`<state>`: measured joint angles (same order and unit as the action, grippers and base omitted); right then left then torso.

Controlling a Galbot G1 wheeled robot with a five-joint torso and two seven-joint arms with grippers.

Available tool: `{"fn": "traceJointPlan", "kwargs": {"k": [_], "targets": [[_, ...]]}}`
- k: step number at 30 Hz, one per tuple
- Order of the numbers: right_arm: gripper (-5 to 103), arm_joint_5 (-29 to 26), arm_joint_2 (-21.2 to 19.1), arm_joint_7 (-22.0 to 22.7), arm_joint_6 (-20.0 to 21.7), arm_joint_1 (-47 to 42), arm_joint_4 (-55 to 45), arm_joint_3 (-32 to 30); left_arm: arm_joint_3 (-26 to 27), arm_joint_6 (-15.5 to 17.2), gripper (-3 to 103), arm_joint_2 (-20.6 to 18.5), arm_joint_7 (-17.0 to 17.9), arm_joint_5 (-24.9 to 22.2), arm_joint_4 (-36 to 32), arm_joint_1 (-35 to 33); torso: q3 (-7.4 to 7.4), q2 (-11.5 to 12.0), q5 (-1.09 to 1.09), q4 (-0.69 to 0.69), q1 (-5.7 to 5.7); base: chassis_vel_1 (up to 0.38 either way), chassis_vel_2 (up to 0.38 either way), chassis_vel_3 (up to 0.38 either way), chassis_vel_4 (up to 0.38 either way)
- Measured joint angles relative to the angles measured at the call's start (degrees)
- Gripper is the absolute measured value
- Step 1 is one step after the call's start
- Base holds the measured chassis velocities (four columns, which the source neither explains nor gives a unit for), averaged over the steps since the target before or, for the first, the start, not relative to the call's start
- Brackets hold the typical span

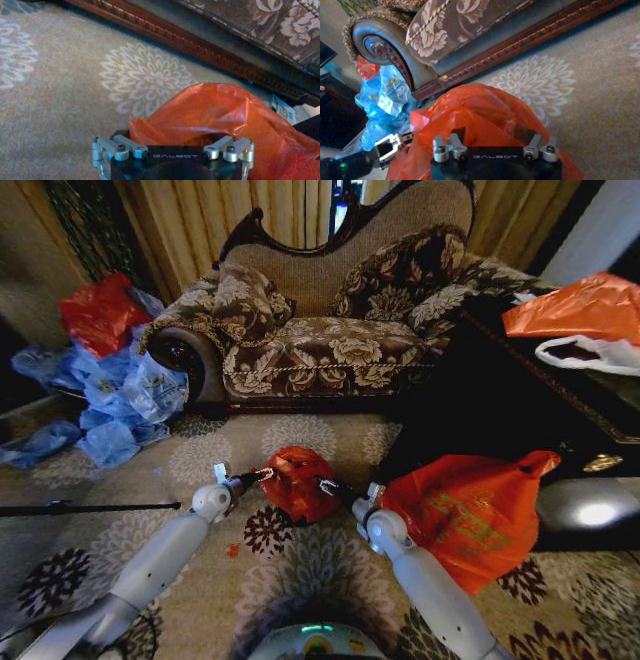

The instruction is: Place a garbage bag over the trash bin.

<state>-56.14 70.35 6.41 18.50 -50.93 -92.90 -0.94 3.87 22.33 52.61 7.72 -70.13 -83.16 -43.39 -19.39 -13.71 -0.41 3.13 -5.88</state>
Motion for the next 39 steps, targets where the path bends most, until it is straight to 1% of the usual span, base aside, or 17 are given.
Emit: {"fn": "traceJointPlan", "kwargs": {"k": [1, 2, 5, 7, 8, 9, 13, 14, 17, 19, 24, 26, 27, 29, 30, 32, 39], "targets": [[65, 0.1, 0.0, -0.1, 0.0, 0.1, 0.0, 0.0, 0.0, 0.0, 100, 0.0, 0.0, 0.0, 0.0, 0.0, 0.00, 0.0, 0.00, 0.00, 0.00, 0.000, 0.000, 0.000, 0.000], [65, 0.1, 0.0, -0.1, 0.0, 0.1, 0.0, 0.0, 0.0, 0.0, 100, 0.0, 0.0, 0.0, 0.0, 0.0, 0.00, 0.0, 0.00, 0.00, 0.00, 0.000, 0.000, 0.000, 0.000], [48, 0.1, -0.1, -0.2, 0.0, 0.2, 0.1, 0.1, 0.0, -0.1, 100, 0.0, 0.1, -0.1, -0.1, 0.0, 0.00, 0.0, 0.00, 0.00, 0.00, 0.000, 0.000, 0.000, 0.000], [48, 0.2, -0.2, -0.2, 0.0, 0.2, 0.1, 0.1, 0.0, -0.1, 100, 0.0, 0.1, -0.1, -0.1, 0.0, 0.00, 0.0, 0.00, 0.00, 0.00, 0.000, 0.000, 0.000, 0.000], [42, 0.2, -0.2, -0.3, 0.0, 0.3, 0.2, 0.1, 0.1, -0.1, 100, 0.0, 0.1, -0.2, -0.1, 0.0, 0.00, 0.0, 0.00, 0.00, 0.00, 0.000, 0.000, 0.000, 0.000], [42, 0.2, -0.2, -0.3, 0.0, 0.3, 0.2, 0.1, 0.1, -0.1, 100, 0.0, 0.1, -0.2, -0.1, 0.0, 0.00, 0.0, 0.00, 0.00, 0.00, 0.000, 0.000, 0.000, 0.000], [21, 0.3, -0.2, -0.4, -0.1, 0.2, -0.1, 0.1, 0.1, -0.2, 100, 0.0, 0.1, -0.3, -0.1, 0.1, 0.00, 0.0, 0.00, 0.00, 0.00, 0.000, 0.000, 0.000, 0.000], [21, 0.3, -0.2, -0.4, -0.1, 0.2, -0.1, 0.1, 0.1, -0.2, 100, 0.0, 0.1, -0.3, -0.1, 0.1, 0.00, 0.0, 0.00, 0.00, 0.00, 0.000, 0.000, 0.000, 0.000], [5, 0.6, -0.5, -2.1, -1.1, -0.3, -0.5, 0.0, 0.1, -0.2, 100, 0.0, 0.2, -0.3, -0.1, 0.2, 0.00, 0.0, 0.00, -0.01, 0.00, 0.000, 0.000, 0.000, 0.000], [5, 0.6, -0.7, -3.1, -1.5, -0.7, -1.0, 0.0, 0.1, -0.2, 100, 0.0, 0.3, -0.3, -0.1, 0.3, 0.00, 0.0, 0.00, -0.01, 0.00, 0.000, 0.000, 0.000, 0.000], [0, 1.8, -2.3, -7.8, -3.6, -3.8, -5.3, -0.1, -0.1, -0.2, 100, 0.2, 0.5, -0.8, 0.1, 0.9, 0.00, 0.0, 0.01, 0.00, 0.00, 0.000, 0.000, 0.000, 0.000], [0, 4.7, -3.2, -10.0, -4.8, -6.8, -8.8, 0.1, -0.1, -0.1, 100, 0.5, 1.1, -1.7, 0.2, 1.4, 0.00, 0.0, 0.00, 0.00, 0.00, 0.000, 0.000, 0.000, 0.000], [0, 4.7, -3.2, -10.0, -4.8, -6.8, -8.8, 0.1, -0.1, -0.1, 100, 0.5, 1.1, -1.7, 0.2, 1.4, 0.00, 0.0, 0.00, 0.00, 0.00, 0.000, 0.000, 0.000, 0.000], [0, 8.3, -4.0, -12.6, -6.1, -10.2, -12.1, 0.9, -0.3, 0.0, 100, 0.6, 1.4, -2.1, 0.5, 1.5, 0.01, 0.0, 0.00, 0.00, 0.00, 0.000, 0.000, 0.000, 0.000], [0, 8.3, -4.0, -12.6, -6.1, -10.2, -12.1, 0.9, -0.3, 0.0, 100, 0.6, 1.4, -2.1, 0.5, 1.5, 0.01, 0.0, 0.00, 0.00, 0.00, 0.000, 0.000, 0.000, 0.000], [0, 11.8, -4.5, -15.3, -7.0, -12.8, -13.1, 2.0, -0.3, 0.0, 100, 0.6, 1.7, -2.2, 0.7, 1.6, 0.00, 0.0, 0.00, 0.00, 0.00, 0.000, 0.000, 0.000, 0.000], [0, 16.3, -4.2, -17.3, -8.4, -15.6, -10.5, 4.9, -0.3, 0.2, 100, 0.5, 2.2, -2.3, 0.5, 1.4, 0.01, 0.0, 0.00, -0.01, 0.00, 0.000, 0.000, 0.000, 0.000]]}}
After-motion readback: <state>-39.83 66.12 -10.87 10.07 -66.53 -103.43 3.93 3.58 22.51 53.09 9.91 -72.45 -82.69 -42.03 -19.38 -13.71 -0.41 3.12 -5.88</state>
